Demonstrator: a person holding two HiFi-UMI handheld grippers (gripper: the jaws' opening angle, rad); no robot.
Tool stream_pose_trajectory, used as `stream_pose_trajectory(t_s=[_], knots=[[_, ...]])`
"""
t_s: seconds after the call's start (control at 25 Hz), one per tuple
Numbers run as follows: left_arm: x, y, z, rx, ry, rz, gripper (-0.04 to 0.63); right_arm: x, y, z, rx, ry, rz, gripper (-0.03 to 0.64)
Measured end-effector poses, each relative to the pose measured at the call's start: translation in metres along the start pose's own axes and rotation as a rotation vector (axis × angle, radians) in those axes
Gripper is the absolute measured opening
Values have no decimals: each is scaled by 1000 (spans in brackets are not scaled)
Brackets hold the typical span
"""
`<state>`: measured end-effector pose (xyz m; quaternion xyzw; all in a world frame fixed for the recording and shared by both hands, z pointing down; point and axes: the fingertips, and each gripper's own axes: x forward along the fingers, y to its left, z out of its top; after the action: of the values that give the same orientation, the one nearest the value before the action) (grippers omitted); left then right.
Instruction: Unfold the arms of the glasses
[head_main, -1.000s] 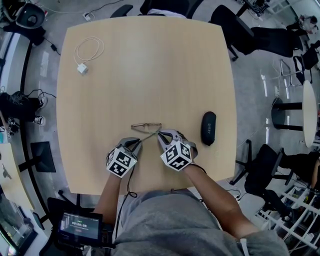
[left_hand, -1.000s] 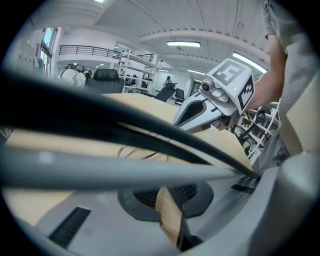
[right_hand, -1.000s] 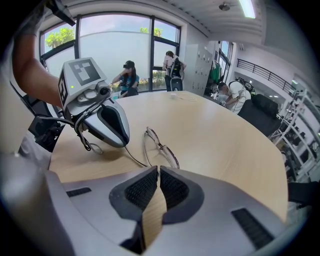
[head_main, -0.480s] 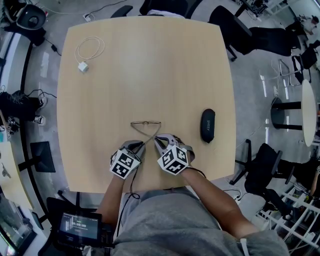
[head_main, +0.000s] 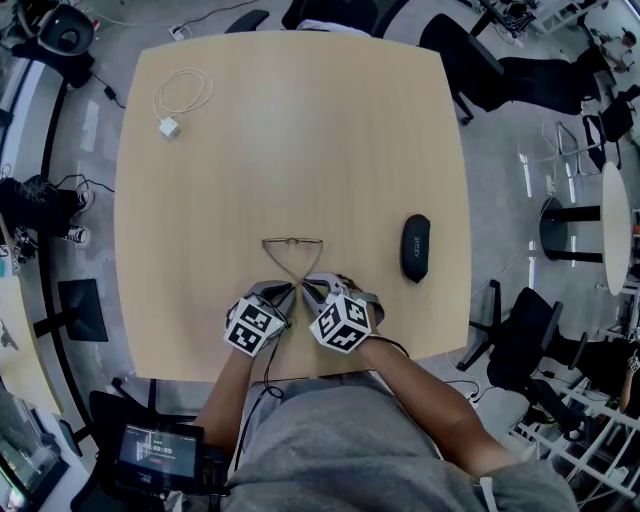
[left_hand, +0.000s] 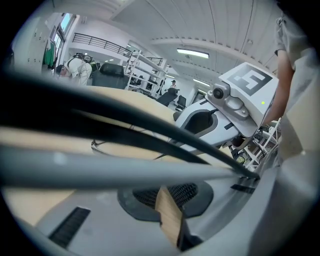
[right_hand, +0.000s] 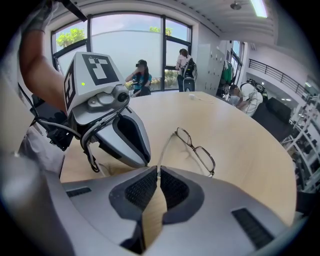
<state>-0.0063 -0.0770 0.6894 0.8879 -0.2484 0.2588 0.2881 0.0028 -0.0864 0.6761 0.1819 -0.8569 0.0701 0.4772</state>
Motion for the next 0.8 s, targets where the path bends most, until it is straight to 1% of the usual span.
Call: stream_pose_trajectory(t_s=[0.28,0.56,0.64,0.8], knots=[[6,-8,-1,-36,-28,-7,26,0,11,0,-36,-2,47,25],[3,-14,2,-53,-28,-22,26,-1,13,3,-64,-16,89,25],[-1,-15,4,-55,-35,-35,26,-2,13,3,-69,-21,106,25],[-8,-19,9,-54,-44,-86,26,-2,13,0,-81,-26,151,26]])
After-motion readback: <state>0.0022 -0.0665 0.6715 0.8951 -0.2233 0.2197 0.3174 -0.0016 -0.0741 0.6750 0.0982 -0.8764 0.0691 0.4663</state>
